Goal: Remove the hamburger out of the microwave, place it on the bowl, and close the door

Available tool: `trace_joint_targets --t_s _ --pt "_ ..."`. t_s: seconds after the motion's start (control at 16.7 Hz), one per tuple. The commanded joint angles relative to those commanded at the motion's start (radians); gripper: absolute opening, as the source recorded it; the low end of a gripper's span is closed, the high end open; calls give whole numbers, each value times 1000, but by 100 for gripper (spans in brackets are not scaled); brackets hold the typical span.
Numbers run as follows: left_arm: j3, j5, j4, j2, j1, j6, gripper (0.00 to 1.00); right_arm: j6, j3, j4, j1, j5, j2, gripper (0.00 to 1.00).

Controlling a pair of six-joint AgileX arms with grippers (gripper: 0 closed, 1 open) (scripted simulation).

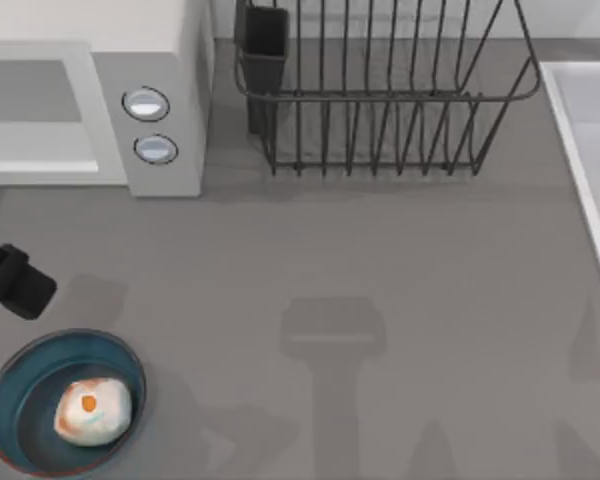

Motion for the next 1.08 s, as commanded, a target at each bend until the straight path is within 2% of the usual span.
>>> trace_joint_targets --t_s 0.3,0.54,0.78,1.08 --pt "-272 132 350 -481 140 651 100 0 0 0 0 0 0 100" --pt "-463 201 600 -779 226 1030 100 0 0 0 0 0 0 100" --pt "-581 232 758 -945 274 1242 100 0 0 0 0 0 0 100" --pt "-607 237 793 -979 283 1287 100 0 0 0 0 0 0 100"
